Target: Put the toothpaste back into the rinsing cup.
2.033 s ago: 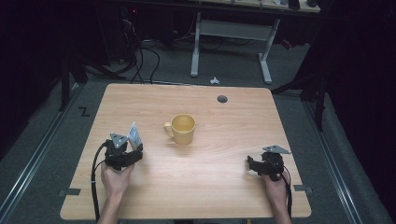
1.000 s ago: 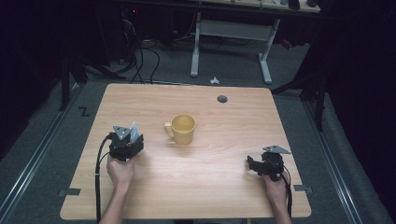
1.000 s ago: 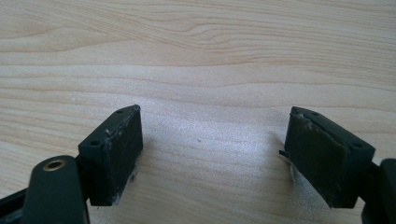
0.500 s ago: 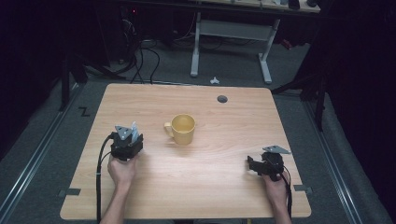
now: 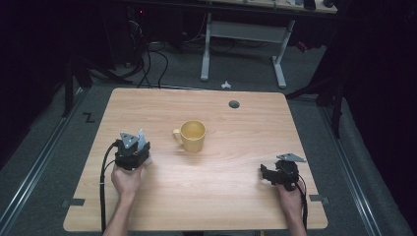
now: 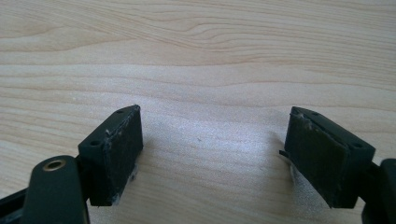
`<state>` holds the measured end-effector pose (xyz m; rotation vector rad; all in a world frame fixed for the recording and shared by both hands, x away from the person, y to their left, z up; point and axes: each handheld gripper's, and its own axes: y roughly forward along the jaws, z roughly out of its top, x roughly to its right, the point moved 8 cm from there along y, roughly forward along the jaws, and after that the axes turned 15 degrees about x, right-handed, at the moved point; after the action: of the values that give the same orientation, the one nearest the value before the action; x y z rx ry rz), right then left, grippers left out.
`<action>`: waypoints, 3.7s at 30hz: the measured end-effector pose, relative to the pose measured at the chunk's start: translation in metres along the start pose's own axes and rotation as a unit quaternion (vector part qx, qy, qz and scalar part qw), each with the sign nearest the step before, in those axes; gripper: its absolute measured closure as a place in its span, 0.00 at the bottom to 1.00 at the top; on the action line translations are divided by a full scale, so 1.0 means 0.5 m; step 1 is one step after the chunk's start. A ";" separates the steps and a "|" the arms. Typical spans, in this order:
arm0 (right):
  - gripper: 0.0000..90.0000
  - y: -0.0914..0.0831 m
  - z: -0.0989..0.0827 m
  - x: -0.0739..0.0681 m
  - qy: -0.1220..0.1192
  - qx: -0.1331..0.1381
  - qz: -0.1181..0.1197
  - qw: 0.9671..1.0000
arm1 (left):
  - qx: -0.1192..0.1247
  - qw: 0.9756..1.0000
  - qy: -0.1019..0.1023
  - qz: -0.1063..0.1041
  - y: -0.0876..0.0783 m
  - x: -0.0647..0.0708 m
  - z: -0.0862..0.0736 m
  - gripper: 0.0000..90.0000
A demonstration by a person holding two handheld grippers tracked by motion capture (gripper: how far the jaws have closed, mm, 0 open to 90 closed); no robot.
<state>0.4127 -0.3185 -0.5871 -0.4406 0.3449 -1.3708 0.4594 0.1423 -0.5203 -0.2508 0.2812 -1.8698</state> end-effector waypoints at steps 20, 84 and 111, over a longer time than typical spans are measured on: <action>0.22 0.000 0.000 0.000 -0.001 0.000 0.000 1.000 | 0.007 0.999 0.010 -0.047 -0.027 0.027 0.044 0.74; 0.22 0.000 0.000 0.000 -0.001 0.000 0.001 1.000 | 0.009 0.985 0.019 -0.174 -0.041 0.136 0.170 0.74; 0.22 -0.001 0.000 0.000 -0.001 0.000 0.001 1.000 | 0.018 0.980 0.029 -0.197 -0.016 0.173 0.225 0.74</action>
<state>0.4124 -0.3185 -0.5871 -0.4408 0.3435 -1.3686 0.4605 0.0545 -0.4082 -0.2397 0.2509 -2.2749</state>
